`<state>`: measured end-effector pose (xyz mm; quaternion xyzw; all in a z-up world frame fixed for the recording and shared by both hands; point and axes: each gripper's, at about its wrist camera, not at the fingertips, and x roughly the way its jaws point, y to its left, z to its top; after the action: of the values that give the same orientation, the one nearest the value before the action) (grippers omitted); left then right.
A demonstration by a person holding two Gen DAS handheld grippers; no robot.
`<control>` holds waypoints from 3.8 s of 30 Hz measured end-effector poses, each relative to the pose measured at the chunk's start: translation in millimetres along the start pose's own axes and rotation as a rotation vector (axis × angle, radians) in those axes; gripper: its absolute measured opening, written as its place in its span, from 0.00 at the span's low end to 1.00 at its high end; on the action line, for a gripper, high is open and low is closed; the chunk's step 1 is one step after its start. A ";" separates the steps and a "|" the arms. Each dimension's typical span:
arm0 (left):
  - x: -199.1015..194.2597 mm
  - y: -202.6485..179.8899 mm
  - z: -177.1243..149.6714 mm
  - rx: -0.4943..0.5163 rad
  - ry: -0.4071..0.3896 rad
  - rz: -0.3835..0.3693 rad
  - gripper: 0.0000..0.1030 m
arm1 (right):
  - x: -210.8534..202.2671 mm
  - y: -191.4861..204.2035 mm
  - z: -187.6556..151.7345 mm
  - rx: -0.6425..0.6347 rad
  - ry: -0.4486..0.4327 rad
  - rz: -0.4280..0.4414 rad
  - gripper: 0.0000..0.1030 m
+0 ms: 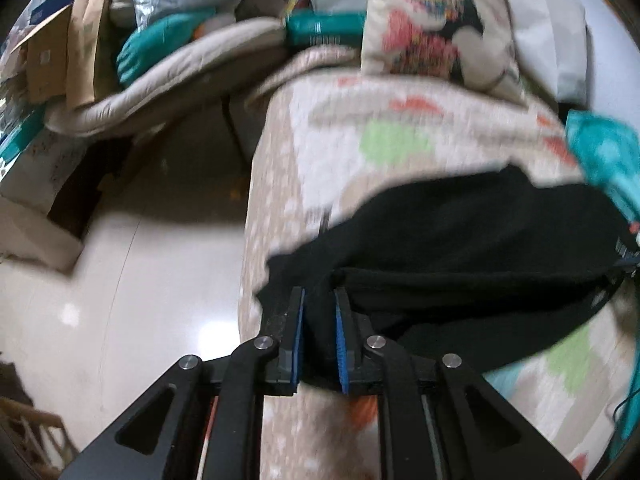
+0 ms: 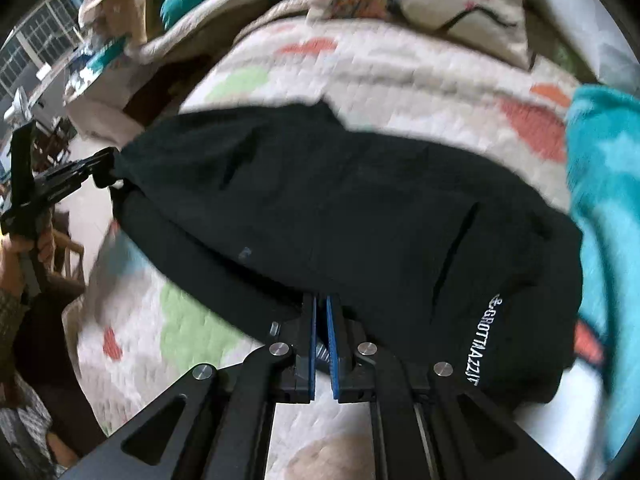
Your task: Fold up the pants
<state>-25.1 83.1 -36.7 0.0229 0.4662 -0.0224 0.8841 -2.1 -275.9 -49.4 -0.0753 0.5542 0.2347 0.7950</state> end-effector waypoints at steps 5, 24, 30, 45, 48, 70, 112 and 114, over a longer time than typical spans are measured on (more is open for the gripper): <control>-5.4 -4.5 -16.4 0.037 0.025 0.073 0.37 | 17.1 7.4 -15.6 -0.011 0.057 -0.041 0.09; -39.3 104.6 -27.8 -0.521 -0.012 0.067 0.65 | -19.7 38.4 5.8 -0.039 -0.015 -0.064 0.65; 3.5 59.4 -17.2 -0.466 0.095 -0.051 0.65 | -8.8 41.7 54.6 0.008 -0.090 -0.054 0.65; 33.4 24.0 -15.9 -0.379 0.174 0.031 0.65 | 96.1 24.7 161.9 -0.025 -0.026 -0.081 0.14; 34.8 30.1 -9.2 -0.409 0.158 0.043 0.65 | 93.0 24.8 169.7 -0.048 -0.043 -0.130 0.10; -31.4 160.6 49.1 -0.759 -0.097 0.165 0.64 | 73.8 195.9 175.8 -0.324 -0.110 0.106 0.57; 31.2 51.6 19.4 -0.523 0.091 -0.005 0.64 | -4.4 -76.1 7.2 0.519 -0.151 -0.378 0.25; 36.7 64.0 11.1 -0.554 0.115 0.039 0.64 | -13.2 -82.2 -0.6 0.569 -0.187 -0.361 0.22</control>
<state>8.6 145.6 -59.5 -0.2097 0.5032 0.1242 0.8291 31.3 -352.2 -49.0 0.0743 0.5000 -0.0679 0.8602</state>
